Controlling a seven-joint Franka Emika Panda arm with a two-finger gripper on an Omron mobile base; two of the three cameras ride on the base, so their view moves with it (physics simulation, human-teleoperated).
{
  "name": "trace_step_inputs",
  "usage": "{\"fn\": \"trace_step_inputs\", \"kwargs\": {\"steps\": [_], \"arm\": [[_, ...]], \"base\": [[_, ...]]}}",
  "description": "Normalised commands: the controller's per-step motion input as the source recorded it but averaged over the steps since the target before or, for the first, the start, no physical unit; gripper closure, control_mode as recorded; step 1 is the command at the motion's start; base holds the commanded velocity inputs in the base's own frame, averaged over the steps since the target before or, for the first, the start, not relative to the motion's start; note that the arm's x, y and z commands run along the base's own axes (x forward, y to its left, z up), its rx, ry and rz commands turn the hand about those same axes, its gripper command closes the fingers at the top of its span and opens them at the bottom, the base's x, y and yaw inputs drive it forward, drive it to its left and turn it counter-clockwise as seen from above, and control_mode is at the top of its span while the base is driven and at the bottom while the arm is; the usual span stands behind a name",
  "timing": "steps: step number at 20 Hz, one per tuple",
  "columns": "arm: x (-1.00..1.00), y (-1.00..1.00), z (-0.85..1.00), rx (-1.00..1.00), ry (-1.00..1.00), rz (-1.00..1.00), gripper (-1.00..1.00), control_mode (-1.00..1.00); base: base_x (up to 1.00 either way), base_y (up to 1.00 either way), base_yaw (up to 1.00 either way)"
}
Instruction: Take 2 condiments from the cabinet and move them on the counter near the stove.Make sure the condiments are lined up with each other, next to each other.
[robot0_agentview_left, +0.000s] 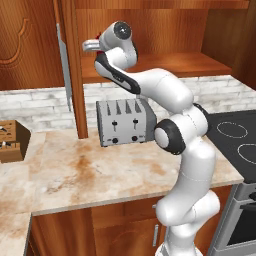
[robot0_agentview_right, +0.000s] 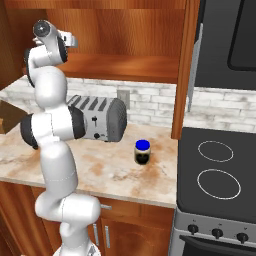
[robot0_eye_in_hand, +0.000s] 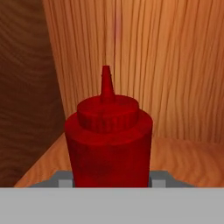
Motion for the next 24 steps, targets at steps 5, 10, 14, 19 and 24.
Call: {"fn": "trace_step_inputs", "kwargs": {"steps": [5,10,14,19,24], "arm": [[-0.40,-0.02,0.00,0.00,-0.04,0.00,1.00,-1.00],[-0.91,-0.32,-0.02,0.00,-0.09,0.00,1.00,-1.00],[-1.00,-0.66,0.14,0.00,-0.11,0.00,1.00,-1.00],[-1.00,-0.58,0.45,0.00,-0.01,0.00,1.00,-1.00],[-1.00,-0.69,0.37,0.00,0.00,0.00,1.00,-1.00]], "base": [[0.00,0.00,0.00],[0.00,0.00,0.00],[0.00,0.00,0.00],[0.00,0.00,0.00],[0.00,0.00,0.00]]}}
